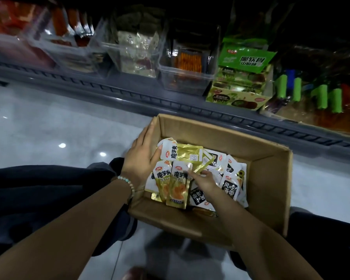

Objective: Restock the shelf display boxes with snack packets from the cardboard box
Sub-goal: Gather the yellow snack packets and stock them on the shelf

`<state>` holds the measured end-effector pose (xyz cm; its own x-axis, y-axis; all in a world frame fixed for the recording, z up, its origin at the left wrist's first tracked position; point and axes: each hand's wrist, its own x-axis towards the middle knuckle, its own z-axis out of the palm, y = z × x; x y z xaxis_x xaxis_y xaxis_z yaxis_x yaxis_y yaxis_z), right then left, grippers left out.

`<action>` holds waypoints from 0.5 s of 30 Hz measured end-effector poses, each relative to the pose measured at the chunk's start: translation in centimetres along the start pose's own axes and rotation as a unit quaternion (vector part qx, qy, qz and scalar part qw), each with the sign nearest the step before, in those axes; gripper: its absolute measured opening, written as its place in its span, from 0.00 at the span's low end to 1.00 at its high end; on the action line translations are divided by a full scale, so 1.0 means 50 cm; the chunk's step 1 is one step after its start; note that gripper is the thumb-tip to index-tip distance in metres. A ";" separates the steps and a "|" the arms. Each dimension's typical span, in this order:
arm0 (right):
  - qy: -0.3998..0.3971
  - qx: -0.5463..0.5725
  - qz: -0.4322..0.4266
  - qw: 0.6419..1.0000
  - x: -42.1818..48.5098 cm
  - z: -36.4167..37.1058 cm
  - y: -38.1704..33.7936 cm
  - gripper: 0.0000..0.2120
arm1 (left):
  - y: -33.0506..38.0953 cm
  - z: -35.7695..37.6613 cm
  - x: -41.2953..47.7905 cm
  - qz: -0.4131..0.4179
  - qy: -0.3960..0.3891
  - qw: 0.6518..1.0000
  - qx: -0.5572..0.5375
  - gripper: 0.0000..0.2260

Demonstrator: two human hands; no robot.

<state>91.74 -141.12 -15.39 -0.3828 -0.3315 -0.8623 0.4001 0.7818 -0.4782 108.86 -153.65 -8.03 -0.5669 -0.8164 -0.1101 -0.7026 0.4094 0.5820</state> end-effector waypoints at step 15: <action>-0.006 0.141 0.010 0.990 0.075 -0.030 -0.049 0.24 | 0.000 0.007 -0.001 -0.005 0.033 0.999 -0.018 0.28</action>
<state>88.07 -143.51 -17.19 -0.3634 -0.3242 -0.8734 0.6248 0.6106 -0.4866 108.72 -153.49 -8.28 -0.5297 -0.8458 -0.0634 -0.6910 0.3870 0.6105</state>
